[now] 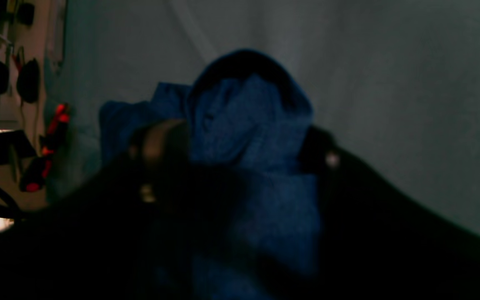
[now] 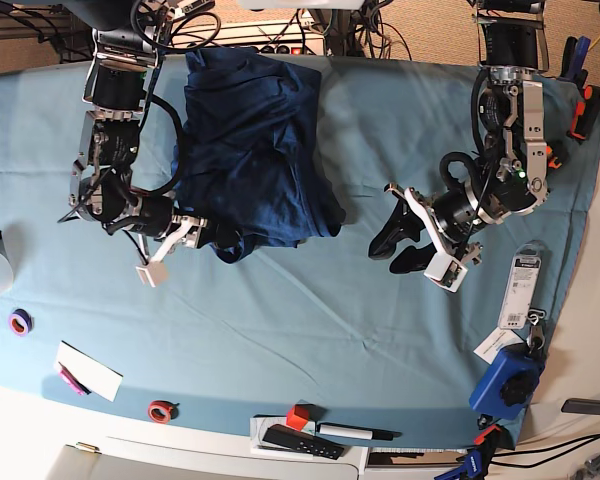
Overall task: Layout the t-shirt on the table in an organized manner, then fold the t-shirt properly
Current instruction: 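Grasp the bundle top with the left gripper beside the right gripper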
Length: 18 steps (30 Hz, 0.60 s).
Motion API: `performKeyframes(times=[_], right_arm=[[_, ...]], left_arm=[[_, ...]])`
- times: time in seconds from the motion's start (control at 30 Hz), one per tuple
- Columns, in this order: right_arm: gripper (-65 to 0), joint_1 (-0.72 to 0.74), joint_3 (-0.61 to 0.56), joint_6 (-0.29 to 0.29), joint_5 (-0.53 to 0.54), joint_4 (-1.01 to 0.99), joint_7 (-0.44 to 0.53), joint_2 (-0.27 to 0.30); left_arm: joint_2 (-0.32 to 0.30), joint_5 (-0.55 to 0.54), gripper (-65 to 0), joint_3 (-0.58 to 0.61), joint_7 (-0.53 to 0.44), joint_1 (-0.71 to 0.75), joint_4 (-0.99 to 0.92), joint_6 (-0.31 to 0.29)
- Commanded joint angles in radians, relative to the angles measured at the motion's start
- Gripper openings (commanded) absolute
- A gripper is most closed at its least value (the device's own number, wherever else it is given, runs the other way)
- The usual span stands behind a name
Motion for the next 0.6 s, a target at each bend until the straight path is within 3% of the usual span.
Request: performKeyframes(times=[0.0, 0.07, 0.13, 0.23, 0.37, 0.47, 0.57], right_arm=[[-40.3, 0.003, -0.002, 0.007, -0.032, 0.003, -0.042, 0.009], [-56.9, 0.003, 0.006, 0.026, -0.040, 0.003, -0.043, 0.009], [-65.0, 0.003, 0.013, 0.027, -0.047, 0.003, -0.044, 0.012], [-65.0, 0.003, 0.017, 0.027, -0.055, 0.003, -0.045, 0.014], [-65.0, 0.003, 0.017, 0.027, -0.058, 0.003, -0.043, 0.014], [-65.0, 0.003, 0.017, 0.027, -0.062, 0.003, -0.043, 0.014], [-65.0, 0.003, 0.017, 0.027, -0.061, 0.003, -0.043, 0.014]], left_arm=[[-0.007, -0.030, -38.6, -0.002, -0.003, -0.016, 0.015, -0.002], [-0.014, -0.114, -38.5, -0.002, 0.090, -0.016, 0.015, 0.018], [-0.028, -0.249, -35.4, -0.002, 0.219, -0.016, 0.015, 0.037], [-0.064, -0.426, -27.0, -0.002, 0.356, 0.001, 0.015, 0.065], [-0.140, -0.562, -22.0, 0.024, 0.412, 0.082, 0.015, 0.056], [-0.181, -0.602, -22.0, 0.092, 0.427, 0.166, 0.015, 0.034], [-0.182, -0.586, -22.0, 0.174, 0.414, 0.235, 0.015, 0.035]])
